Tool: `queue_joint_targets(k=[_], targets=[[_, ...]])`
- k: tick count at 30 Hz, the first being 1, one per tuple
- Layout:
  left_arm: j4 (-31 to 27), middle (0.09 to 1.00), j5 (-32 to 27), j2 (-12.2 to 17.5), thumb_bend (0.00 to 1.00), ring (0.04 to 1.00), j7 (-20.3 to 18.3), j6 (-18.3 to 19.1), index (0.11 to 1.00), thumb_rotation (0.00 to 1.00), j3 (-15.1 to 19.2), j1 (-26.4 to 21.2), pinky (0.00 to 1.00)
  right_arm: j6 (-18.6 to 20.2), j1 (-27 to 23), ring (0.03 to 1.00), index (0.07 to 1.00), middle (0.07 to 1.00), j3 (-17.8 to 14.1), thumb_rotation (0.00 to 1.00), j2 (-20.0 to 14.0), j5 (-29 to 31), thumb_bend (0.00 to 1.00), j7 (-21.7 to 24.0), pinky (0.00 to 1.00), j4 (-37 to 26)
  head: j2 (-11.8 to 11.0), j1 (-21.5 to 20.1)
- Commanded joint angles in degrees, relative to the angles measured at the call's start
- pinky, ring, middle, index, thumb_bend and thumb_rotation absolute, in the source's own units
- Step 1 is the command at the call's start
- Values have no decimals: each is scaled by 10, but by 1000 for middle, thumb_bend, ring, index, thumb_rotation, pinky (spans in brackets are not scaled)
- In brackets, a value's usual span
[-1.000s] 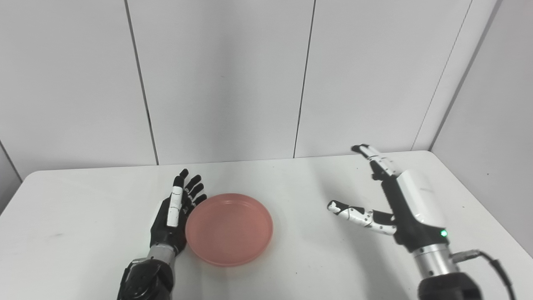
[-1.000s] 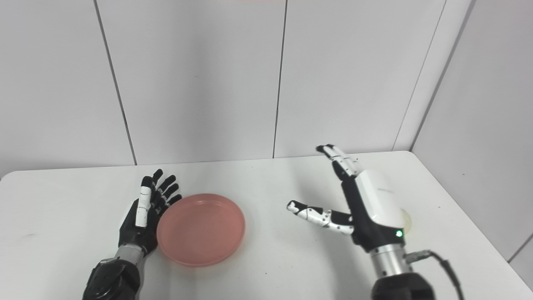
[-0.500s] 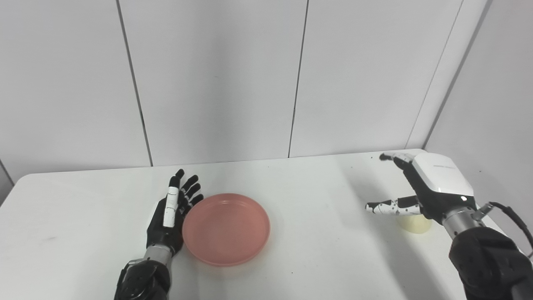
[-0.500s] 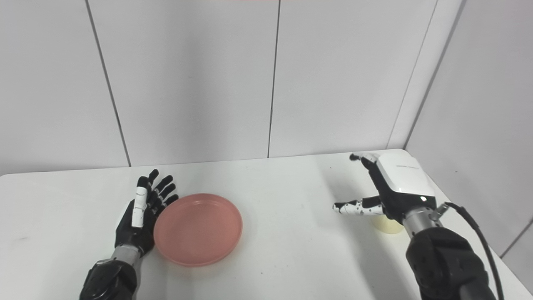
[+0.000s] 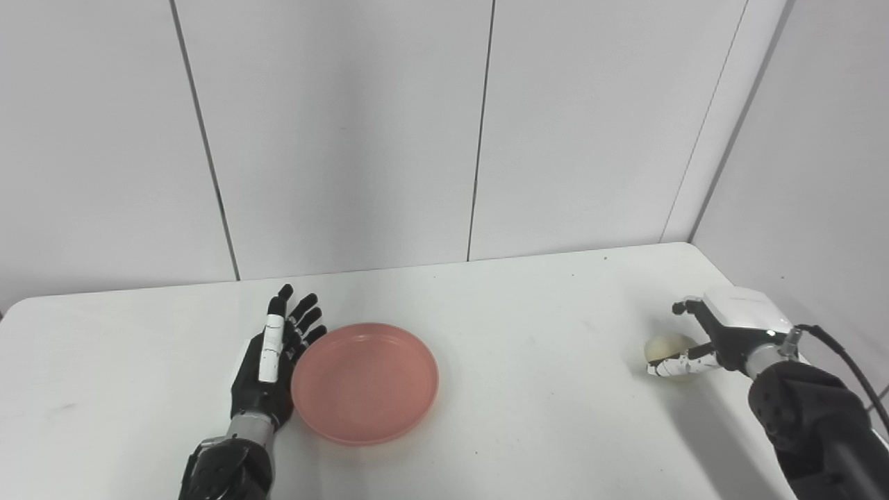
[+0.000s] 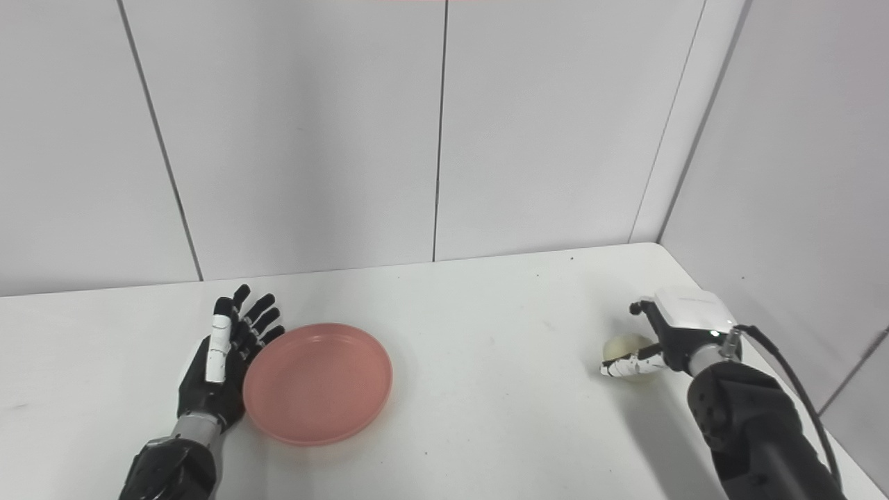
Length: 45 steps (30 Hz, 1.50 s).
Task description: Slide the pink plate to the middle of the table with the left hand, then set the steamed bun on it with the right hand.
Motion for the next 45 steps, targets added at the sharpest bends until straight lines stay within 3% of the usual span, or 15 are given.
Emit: queue_joint_targets(k=[1,13,20,25,29,34,45], targets=[[19,913,-4,-1,904,923,3,30,1000,861,0,18,869,-13,-28,874,801,845,-1,613,-26,6,1000,-35,862,7,1,0],[15,917,-1,2,893,924,1,33,1000,861,-3,20,862,-22,-39,887,803,866,23,621,-41,56,1000,-87,861,91,4,1],[12,926,-4,3,882,918,-3,38,1000,860,-4,22,858,-39,-33,850,815,853,37,630,-40,75,1000,-136,744,108,5,2],[8,919,-4,2,884,909,-3,42,1000,844,-3,23,859,-49,-34,770,799,805,40,600,-40,97,1000,-157,650,123,6,2],[9,912,-3,1,880,896,-2,42,994,848,-3,22,848,-46,-42,671,790,751,42,567,-43,120,1000,-146,551,130,7,3],[4,902,-7,-2,892,879,1,49,989,825,0,23,838,-53,-44,490,711,587,52,425,-47,143,990,-138,413,129,9,4],[-5,901,-14,5,886,877,-12,61,999,812,-3,26,825,-4,-59,414,608,509,99,256,-68,143,878,-65,330,133,15,6]])
